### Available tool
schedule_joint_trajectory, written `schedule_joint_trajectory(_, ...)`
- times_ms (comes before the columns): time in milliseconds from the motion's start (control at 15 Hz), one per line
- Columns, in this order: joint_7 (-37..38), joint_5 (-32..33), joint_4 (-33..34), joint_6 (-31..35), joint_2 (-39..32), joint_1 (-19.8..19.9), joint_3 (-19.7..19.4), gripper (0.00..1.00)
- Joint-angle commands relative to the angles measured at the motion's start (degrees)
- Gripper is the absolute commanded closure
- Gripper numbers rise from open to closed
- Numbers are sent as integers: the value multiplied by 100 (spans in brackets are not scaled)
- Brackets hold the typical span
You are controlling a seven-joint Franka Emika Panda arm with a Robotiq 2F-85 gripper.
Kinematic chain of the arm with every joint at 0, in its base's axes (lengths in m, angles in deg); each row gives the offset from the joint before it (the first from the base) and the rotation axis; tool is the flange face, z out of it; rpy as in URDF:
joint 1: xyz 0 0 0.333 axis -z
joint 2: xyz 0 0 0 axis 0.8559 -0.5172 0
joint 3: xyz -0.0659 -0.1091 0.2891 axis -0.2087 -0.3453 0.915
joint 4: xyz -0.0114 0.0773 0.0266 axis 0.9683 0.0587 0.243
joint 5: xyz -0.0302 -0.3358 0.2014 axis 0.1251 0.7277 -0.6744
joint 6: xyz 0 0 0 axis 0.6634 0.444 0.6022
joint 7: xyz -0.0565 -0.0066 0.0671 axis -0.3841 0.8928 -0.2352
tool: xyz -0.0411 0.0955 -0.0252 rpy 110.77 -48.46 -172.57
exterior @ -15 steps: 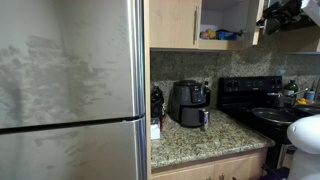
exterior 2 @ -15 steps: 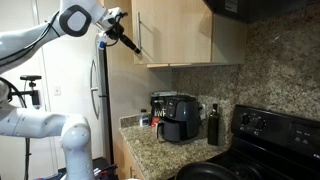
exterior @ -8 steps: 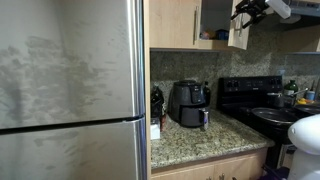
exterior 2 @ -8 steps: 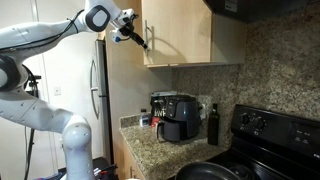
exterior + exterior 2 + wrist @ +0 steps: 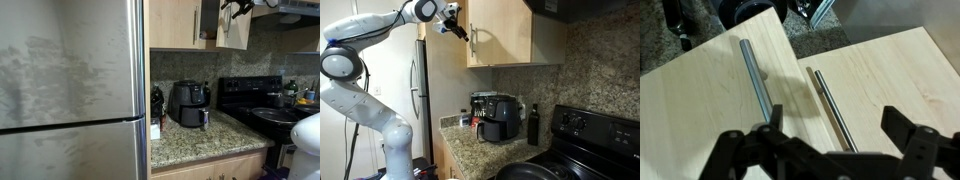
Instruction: Close the open upper cabinet door
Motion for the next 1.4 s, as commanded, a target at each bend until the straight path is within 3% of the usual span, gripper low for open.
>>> schedule_joint_trajectory(0, 38, 63, -278, 240, 43, 263, 163, 0)
schedule_joint_trajectory(533, 1117, 365, 382, 1574, -1280, 571, 921, 0)
schedule_joint_trajectory(933, 2560, 1756, 302, 3162, -1512, 1350, 1510, 0)
schedule_joint_trajectory(1333, 3657, 2793, -138, 4592, -1376, 2045, 1762, 0)
